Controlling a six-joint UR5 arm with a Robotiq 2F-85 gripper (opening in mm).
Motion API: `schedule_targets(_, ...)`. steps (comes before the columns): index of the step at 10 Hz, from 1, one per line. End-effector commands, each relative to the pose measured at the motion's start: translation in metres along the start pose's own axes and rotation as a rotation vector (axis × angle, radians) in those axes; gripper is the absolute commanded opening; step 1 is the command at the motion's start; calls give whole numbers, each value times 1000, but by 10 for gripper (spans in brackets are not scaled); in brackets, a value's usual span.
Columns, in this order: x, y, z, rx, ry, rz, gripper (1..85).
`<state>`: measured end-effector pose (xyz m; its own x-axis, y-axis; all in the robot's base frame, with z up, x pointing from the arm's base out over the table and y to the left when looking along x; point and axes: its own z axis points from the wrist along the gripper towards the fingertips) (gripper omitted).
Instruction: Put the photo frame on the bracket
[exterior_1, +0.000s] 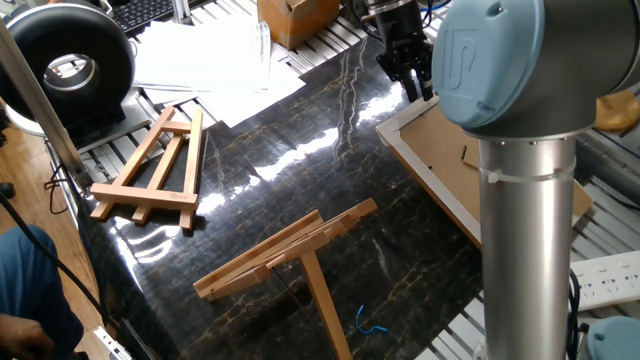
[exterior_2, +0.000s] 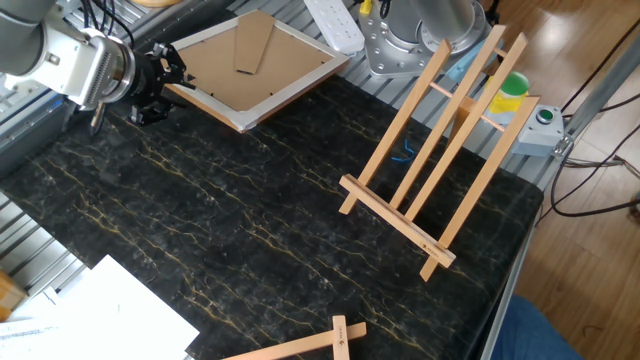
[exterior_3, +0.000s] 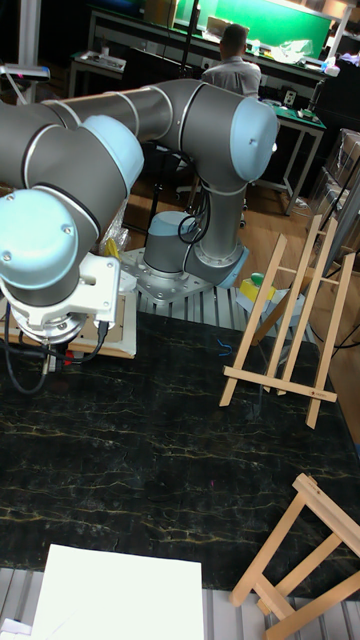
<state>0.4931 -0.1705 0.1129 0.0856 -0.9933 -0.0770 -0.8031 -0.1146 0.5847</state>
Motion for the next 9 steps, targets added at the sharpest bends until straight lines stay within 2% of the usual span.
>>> schedule_targets(1, -4, 0, 3, 4, -19, -9, 347)
schedule_targets(5, -8, 3, 6, 4, -36, -14, 347)
schedule_targets(9, -7, 4, 6, 4, -35, -10, 343)
